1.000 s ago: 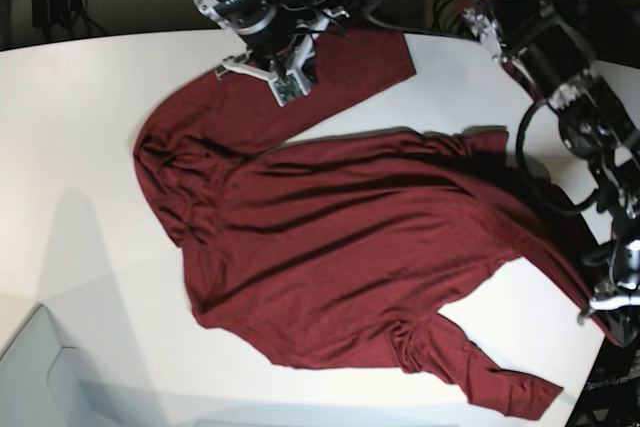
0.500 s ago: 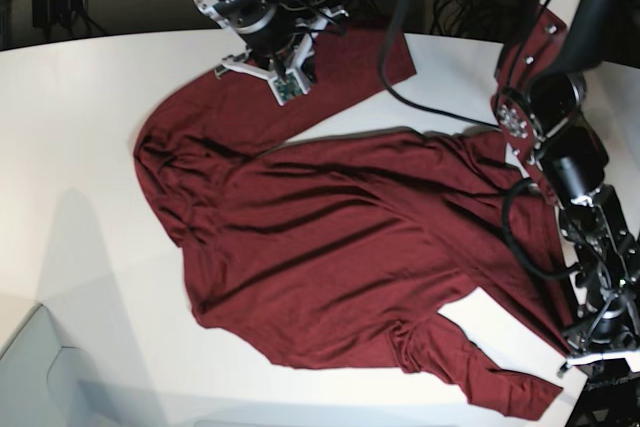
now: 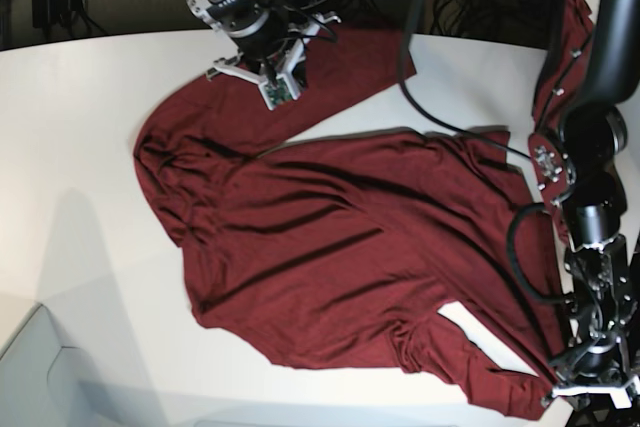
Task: Layout the t-shirt on the table in an organized manner, then fold the t-shirt properly
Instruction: 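Pull the grasped corner with the left gripper toward the shirt's shoulder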
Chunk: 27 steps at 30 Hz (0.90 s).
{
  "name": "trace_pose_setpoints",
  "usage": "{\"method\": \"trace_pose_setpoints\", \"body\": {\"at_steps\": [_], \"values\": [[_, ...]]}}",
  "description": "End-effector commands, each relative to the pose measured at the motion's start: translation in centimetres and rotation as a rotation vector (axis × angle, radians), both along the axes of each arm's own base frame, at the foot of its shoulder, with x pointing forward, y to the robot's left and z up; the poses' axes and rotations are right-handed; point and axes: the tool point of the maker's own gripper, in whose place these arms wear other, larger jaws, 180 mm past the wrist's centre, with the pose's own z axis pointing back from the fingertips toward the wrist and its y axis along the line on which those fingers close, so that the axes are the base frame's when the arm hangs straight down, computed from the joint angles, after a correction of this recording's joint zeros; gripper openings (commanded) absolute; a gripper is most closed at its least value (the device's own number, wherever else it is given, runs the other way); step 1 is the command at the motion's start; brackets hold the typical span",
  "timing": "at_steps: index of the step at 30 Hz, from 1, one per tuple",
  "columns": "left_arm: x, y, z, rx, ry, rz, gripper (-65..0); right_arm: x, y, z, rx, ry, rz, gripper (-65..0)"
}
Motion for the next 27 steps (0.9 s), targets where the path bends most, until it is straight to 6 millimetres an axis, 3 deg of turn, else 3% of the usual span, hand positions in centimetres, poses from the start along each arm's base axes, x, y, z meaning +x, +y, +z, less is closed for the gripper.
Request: {"method": "trace_pose_setpoints", "body": {"at_steps": [1, 5, 9, 13, 20, 22, 27], "values": [[0.6, 0.8, 4.1, 0.021, -0.097, 0.015, -56.9, 0.6, 0.4, 0.9, 0.022, -0.035, -0.005, -65.0], [0.5, 0.9, 3.8, 0.019, -0.094, 0.019, -42.0, 0.6, 0.4, 0.9, 0.022, -0.035, -0.005, -65.0], [0.4, 0.9, 3.8, 0.020, -0.094, 0.019, -41.4, 0.6, 0.4, 0.9, 0.022, -0.035, -0.005, -65.0], [-1.0, 1.0, 1.2, -0.005, -0.044, 0.008, -41.5, 0.6, 0.4, 0.9, 0.022, -0.035, -0.005, -65.0], [-7.9, 0.0, -5.0, -0.089, 0.056, -0.055, -41.5, 1.2, 0.5, 1.3, 0.027, -0.050, -0.005, -65.0], [-11.0, -1.4, -7.6, -0.098, 0.106, -0.093, -41.5, 1.3, 0.5, 1.3, 0.027, -0.052, -0.005, -65.0], [-17.6, -5.6, -11.2, -0.091, 0.171, -0.155, -41.5, 1.5, 0.5, 1.4, 0.027, -0.056, -0.005, -65.0]]}}
